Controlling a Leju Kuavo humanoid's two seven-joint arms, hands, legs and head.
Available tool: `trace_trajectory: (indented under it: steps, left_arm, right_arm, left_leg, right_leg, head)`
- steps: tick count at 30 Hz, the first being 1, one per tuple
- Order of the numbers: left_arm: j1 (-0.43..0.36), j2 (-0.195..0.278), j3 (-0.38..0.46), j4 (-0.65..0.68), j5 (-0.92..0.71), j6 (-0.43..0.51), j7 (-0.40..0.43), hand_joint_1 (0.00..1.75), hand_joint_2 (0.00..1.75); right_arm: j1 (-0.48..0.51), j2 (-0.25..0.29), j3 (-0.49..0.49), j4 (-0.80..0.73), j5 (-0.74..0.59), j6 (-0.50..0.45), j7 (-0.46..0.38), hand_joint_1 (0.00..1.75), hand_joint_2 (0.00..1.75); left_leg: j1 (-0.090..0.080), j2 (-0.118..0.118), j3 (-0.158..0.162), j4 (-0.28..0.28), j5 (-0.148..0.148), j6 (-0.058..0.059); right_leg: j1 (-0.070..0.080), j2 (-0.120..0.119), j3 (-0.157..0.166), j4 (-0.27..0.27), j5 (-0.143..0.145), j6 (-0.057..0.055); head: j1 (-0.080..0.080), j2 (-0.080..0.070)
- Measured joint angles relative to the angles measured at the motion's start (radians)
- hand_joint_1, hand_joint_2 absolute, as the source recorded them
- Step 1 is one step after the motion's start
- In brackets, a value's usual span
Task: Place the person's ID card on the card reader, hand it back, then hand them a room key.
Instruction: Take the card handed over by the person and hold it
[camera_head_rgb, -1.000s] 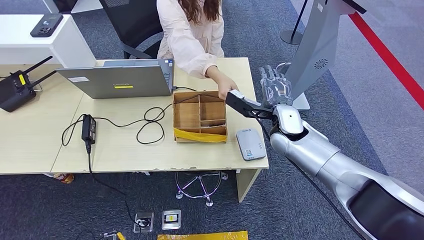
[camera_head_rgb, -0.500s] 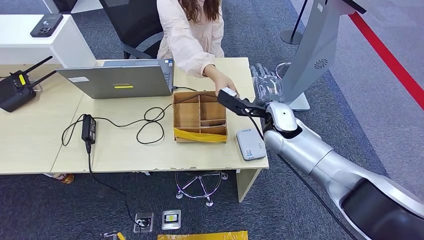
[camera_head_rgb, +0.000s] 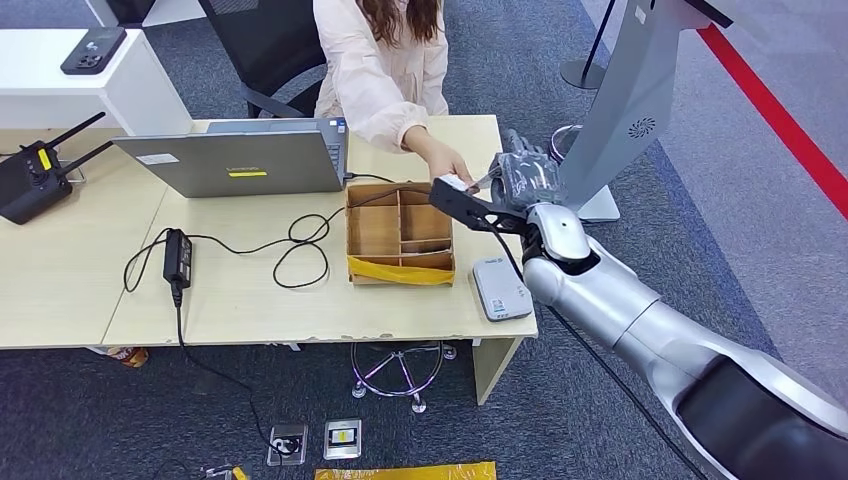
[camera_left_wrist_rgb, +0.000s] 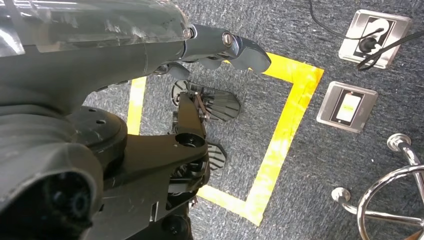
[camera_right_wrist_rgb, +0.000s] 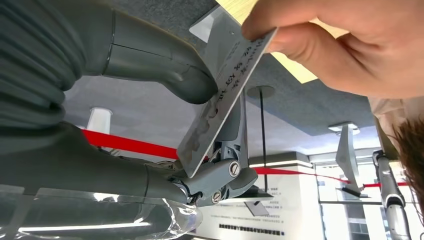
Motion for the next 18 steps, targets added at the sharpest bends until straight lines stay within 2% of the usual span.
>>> trace_trajectory:
  steps: [14,18]
  left_arm:
    - [0.004,0.004,0.0,0.0,-0.001,-0.001,0.0,0.0,0.0]
    - [0.011,0.005,0.0,0.0,-0.001,-0.002,0.0,0.0,0.0]
  right_arm:
    - [0.001,-0.001,-0.006,0.002,-0.006,0.009,0.011,1.75,1.75]
    - [0.018,-0.016,-0.011,0.002,-0.008,0.018,0.026,1.75,1.75]
  left_leg:
    - [0.0,0.0,0.0,0.0,0.0,0.0]
    - [0.0,0.0,0.0,0.0,0.0,0.0]
  right_leg:
    - [0.0,0.0,0.0,0.0,0.0,0.0]
    - [0.0,0.0,0.0,0.0,0.0,0.0]
  head:
    - [0.0,0.0]
    - [0.0,0.0]
